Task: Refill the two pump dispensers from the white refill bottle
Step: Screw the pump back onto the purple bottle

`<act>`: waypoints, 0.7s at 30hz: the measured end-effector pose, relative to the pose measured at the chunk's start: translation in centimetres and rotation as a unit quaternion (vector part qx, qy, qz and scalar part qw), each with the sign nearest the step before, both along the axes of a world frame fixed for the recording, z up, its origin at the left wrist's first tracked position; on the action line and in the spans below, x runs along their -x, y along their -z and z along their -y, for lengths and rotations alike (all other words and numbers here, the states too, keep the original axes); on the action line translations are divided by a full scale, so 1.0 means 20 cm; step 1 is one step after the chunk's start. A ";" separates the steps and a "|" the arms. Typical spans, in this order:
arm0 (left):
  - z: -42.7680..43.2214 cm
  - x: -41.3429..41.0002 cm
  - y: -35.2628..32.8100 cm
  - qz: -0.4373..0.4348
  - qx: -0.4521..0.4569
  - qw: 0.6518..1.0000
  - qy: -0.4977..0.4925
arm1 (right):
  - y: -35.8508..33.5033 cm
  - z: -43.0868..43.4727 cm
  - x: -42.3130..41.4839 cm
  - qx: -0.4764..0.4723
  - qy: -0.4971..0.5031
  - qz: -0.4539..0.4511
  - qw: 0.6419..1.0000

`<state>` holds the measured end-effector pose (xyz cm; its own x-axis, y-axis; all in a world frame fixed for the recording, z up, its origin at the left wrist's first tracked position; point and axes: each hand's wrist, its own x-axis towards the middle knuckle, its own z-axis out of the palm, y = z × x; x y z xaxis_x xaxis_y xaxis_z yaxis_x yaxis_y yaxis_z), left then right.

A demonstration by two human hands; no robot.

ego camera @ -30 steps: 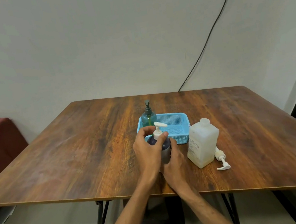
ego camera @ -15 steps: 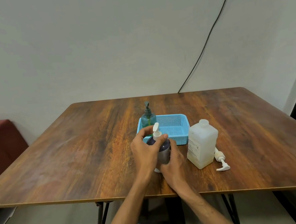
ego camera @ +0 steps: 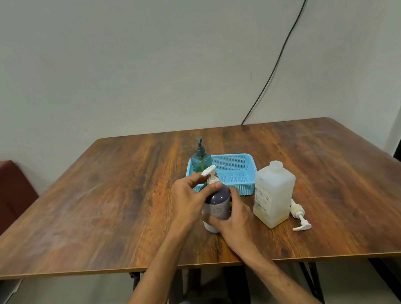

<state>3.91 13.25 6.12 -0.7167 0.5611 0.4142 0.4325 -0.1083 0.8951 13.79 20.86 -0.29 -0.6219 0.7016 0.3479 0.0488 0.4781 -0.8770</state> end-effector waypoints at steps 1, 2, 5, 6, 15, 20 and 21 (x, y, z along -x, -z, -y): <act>0.00 -0.01 0.01 -0.006 0.002 1.000 -0.007 | 0.00 0.00 0.00 0.002 -0.001 0.000 1.000; -0.01 -0.02 0.02 -0.015 0.002 1.000 -0.020 | 0.00 0.00 0.00 0.001 0.000 0.001 1.000; -0.03 -0.05 0.05 -0.022 -0.015 0.998 -0.056 | -0.01 -0.01 -0.01 -0.004 -0.004 0.005 1.000; -0.04 -0.06 0.05 -0.022 -0.019 0.998 -0.059 | -0.01 -0.01 -0.02 -0.005 -0.006 0.005 1.000; -0.02 0.00 0.03 -0.035 -0.004 0.999 -0.010 | 0.00 -0.05 0.00 -0.010 -0.021 0.011 1.000; -0.01 0.01 0.02 -0.036 -0.007 0.999 0.023 | 0.00 -0.06 -0.01 -0.008 -0.033 0.012 0.999; -0.01 0.00 0.02 -0.034 -0.009 0.999 0.024 | -0.01 -0.06 -0.01 -0.003 -0.036 0.013 0.999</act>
